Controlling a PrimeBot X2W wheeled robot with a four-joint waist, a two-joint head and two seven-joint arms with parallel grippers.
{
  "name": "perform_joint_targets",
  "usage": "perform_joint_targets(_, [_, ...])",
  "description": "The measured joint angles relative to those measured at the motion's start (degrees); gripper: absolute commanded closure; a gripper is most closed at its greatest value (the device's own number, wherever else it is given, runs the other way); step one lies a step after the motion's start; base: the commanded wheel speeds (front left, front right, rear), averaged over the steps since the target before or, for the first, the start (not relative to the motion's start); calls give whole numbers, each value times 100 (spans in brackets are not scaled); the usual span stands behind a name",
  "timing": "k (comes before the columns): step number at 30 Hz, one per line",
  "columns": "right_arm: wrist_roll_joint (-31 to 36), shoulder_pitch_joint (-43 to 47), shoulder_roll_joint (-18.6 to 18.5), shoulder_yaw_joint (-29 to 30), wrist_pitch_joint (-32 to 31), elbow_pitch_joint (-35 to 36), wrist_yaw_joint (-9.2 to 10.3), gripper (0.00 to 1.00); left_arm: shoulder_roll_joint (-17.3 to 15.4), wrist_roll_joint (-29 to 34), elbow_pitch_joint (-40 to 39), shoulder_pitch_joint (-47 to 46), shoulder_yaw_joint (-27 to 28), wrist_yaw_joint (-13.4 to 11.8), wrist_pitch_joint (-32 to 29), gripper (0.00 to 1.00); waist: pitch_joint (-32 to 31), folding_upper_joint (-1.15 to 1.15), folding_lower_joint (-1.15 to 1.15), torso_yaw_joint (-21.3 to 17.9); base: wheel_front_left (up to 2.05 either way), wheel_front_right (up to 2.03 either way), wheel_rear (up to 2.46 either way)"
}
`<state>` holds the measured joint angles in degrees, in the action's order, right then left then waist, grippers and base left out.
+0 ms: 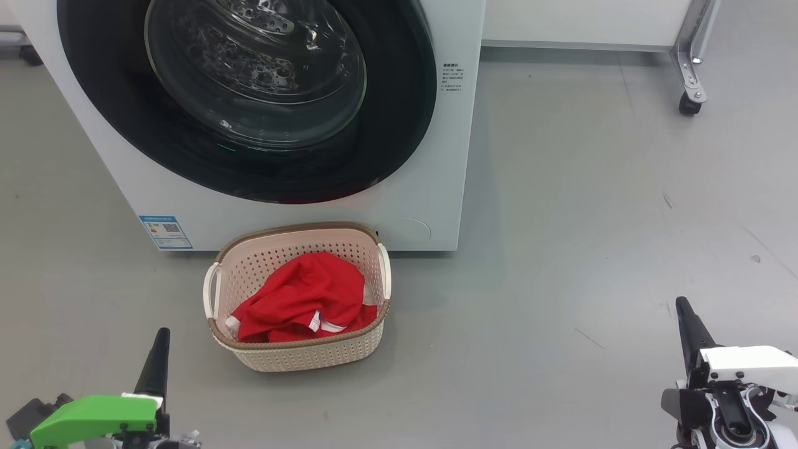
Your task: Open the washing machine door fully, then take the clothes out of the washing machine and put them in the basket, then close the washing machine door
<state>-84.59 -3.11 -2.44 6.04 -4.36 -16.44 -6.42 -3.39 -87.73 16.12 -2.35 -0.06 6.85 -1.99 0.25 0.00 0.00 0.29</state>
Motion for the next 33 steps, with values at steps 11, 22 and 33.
perform_joint_targets(11, [-708,-31,16,170,-190,9,-45,100,-33,-672,-1,-57,137,2,-156,100,-10,0,0,-30,0,0,0])
perform_joint_targets(22, [-710,-35,19,176,-190,20,-54,100,-34,-681,-7,-71,146,2,-156,100,-10,0,0,-30,0,0,0])
perform_joint_targets(33, [-711,-35,19,176,-190,24,-54,100,-34,-681,-5,-71,151,2,-156,100,-10,0,0,-29,0,0,0])
